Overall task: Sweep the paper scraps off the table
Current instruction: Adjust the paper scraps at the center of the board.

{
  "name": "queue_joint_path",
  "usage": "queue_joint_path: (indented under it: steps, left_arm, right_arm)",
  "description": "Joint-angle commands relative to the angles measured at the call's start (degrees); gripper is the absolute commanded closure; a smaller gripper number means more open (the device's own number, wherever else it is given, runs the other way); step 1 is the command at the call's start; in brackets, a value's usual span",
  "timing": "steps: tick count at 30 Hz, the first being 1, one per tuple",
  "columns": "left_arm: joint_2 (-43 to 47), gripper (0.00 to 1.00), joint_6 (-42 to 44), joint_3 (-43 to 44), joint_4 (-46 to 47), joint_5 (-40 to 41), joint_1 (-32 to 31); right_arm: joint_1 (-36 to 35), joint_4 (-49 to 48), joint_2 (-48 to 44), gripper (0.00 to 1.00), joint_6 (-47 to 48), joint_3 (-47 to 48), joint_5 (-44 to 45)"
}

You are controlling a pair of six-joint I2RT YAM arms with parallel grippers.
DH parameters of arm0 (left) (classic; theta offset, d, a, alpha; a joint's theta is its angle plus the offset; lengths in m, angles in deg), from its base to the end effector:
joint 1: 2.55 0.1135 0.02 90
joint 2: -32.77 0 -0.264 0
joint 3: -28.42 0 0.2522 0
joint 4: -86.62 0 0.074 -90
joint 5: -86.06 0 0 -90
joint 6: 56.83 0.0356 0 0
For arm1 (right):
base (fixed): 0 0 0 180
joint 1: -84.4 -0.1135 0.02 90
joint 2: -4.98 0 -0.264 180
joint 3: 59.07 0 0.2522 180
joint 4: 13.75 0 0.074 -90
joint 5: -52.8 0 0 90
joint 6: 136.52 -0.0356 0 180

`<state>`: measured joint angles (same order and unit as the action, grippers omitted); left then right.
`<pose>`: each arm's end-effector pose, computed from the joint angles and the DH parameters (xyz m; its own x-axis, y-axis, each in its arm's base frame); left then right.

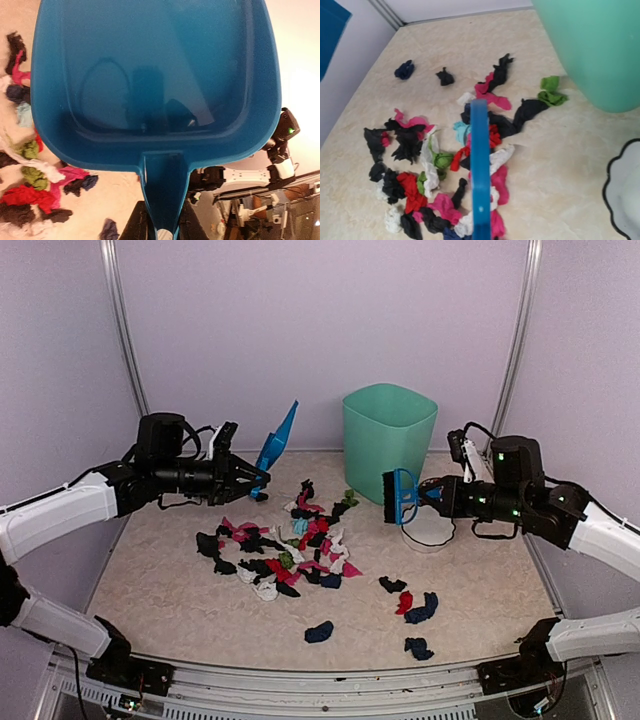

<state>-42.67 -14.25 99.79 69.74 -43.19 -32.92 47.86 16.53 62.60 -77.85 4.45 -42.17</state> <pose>0.2475 -0.1711 0.3148 -0.8724 -0.1497 -0.4653 0.3827 0.3830 -0.8407 0.1823 0.1389 0.3172 -0.6247 0.1818 -0.7594 -0.3884 0.7714 0.5041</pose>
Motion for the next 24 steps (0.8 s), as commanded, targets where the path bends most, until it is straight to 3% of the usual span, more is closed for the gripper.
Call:
queue_joint_path:
  steps: [1, 6, 11, 24]
  left_arm:
    - [5.9, 1.00, 13.8, 2.8, -17.6, 10.1, 1.7]
    - [10.9, 1.00, 19.5, 4.8, -27.1, 22.0, 3.2]
    - [15.2, 1.00, 22.9, 6.4, -34.0, 33.4, 3.6]
    - [26.5, 1.00, 26.1, 3.9, -36.4, 45.2, 3.8]
  right_arm:
    - [0.5, -3.2, 1.4, 1.00, 0.0, 0.9, -3.3]
    - [-2.1, -6.8, 5.3, 1.00, -1.1, 2.7, -4.5]
    - [-8.5, -8.8, 14.5, 1.00, -1.7, 10.4, -1.1]
    - [-16.1, -15.9, 42.9, 1.00, -11.2, 35.7, 2.8]
